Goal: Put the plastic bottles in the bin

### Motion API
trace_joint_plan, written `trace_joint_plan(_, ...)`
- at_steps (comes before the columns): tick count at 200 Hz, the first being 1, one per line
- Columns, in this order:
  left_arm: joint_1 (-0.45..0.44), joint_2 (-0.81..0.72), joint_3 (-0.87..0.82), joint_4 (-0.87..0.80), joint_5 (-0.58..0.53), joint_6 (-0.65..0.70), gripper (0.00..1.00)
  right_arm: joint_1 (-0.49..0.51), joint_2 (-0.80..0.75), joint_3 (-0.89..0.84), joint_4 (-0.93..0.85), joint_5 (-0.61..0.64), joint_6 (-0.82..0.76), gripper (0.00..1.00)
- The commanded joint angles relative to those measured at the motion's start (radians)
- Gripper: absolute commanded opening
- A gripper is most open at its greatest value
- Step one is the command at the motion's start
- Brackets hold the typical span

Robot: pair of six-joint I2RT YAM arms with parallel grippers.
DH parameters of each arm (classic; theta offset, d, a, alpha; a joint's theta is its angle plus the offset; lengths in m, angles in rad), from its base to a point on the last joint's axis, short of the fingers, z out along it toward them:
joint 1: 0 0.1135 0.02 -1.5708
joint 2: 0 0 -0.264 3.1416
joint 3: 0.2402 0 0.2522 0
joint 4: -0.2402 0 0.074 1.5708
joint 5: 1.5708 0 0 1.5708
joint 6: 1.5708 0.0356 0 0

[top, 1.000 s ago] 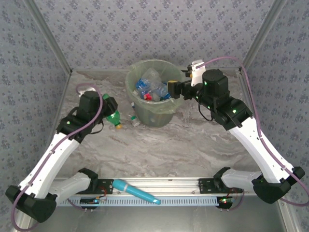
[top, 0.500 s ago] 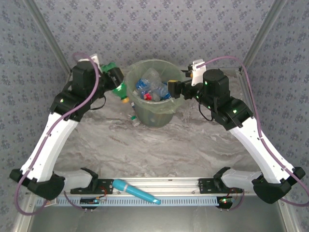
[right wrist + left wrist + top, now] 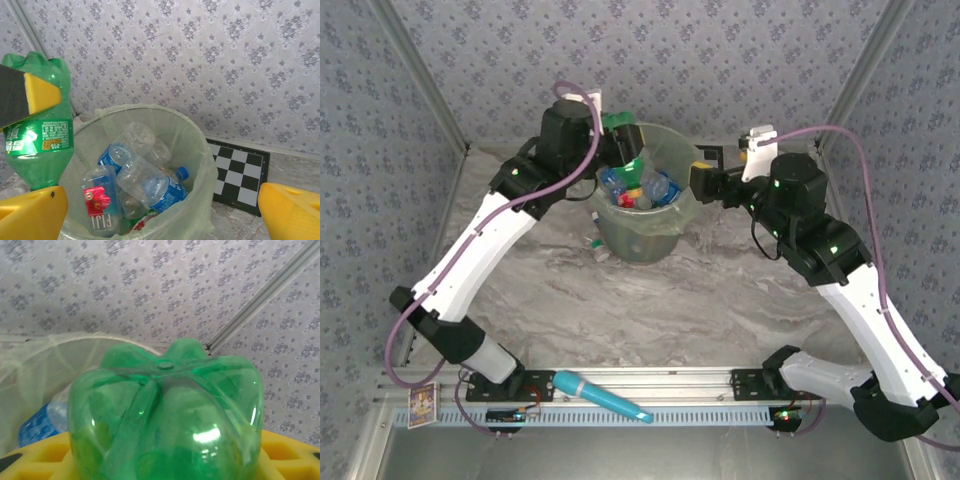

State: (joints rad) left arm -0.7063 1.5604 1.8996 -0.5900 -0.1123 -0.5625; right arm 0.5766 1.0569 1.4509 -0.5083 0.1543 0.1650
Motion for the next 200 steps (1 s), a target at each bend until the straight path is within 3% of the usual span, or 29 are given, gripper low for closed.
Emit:
trace_joint_plan(1, -0.031, 0.054, 0.081, 0.082, -0.045, 0.104, 0.56, -0.012, -0.023, -0.015, -0.013, 0.032, -0.013, 1.00)
trace_joint_plan(85, -0.064, 0.354, 0.358, 0.089, -0.111, 0.283, 0.56, -0.043, -0.064, -0.015, -0.046, 0.044, -0.021, 1.00)
trace_joint_plan(145, -0.064, 0.467, 0.364, 0.280, -0.134, 0.370, 0.56, -0.054, -0.089, -0.015, -0.068, 0.060, -0.032, 1.00)
trace_joint_plan(200, -0.057, 0.523, 0.360, 0.349, -0.166, 0.384, 0.56, -0.064, -0.100, -0.013, -0.087, 0.068, -0.036, 1.00)
